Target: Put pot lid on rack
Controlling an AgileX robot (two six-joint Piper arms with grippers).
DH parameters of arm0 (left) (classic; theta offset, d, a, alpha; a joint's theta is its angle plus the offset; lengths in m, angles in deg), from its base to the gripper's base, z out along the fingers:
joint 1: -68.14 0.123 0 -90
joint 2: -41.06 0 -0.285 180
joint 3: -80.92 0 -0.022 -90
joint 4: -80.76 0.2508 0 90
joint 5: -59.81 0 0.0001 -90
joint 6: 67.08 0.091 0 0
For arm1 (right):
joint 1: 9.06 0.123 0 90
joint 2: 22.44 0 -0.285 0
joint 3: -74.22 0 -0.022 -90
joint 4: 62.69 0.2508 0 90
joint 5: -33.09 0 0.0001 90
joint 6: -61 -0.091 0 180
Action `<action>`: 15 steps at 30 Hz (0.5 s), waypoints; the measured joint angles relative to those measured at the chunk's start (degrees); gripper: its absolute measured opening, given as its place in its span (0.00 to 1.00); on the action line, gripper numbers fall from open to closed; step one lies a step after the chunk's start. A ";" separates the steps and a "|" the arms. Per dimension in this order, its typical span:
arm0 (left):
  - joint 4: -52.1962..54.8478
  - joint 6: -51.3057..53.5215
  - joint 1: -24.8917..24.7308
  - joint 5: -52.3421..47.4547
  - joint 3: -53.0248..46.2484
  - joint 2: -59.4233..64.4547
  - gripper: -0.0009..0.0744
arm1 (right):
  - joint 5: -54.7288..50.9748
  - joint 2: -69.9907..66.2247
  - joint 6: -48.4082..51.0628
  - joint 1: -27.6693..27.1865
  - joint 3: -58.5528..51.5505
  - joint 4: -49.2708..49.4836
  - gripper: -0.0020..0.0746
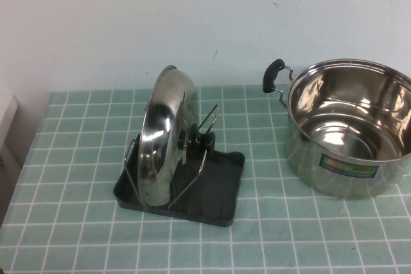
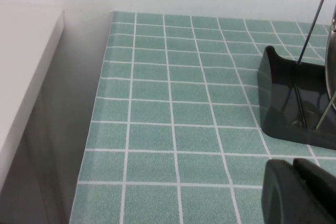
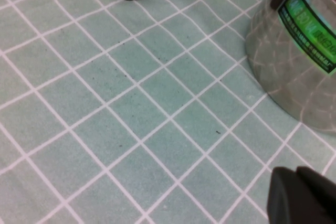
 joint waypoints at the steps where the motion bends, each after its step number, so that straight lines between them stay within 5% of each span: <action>1: 0.00 0.00 0.00 0.00 0.00 0.00 0.01 | 0.00 0.00 0.00 0.00 0.00 -0.43 0.02; 11: 0.00 0.00 0.00 0.00 0.00 0.00 0.01 | 8.59 0.00 2.53 0.00 -2.50 -2.05 0.02; 15: 0.00 0.00 0.00 0.00 0.00 0.00 0.01 | 11.92 0.00 6.43 -4.58 -3.59 -0.92 0.02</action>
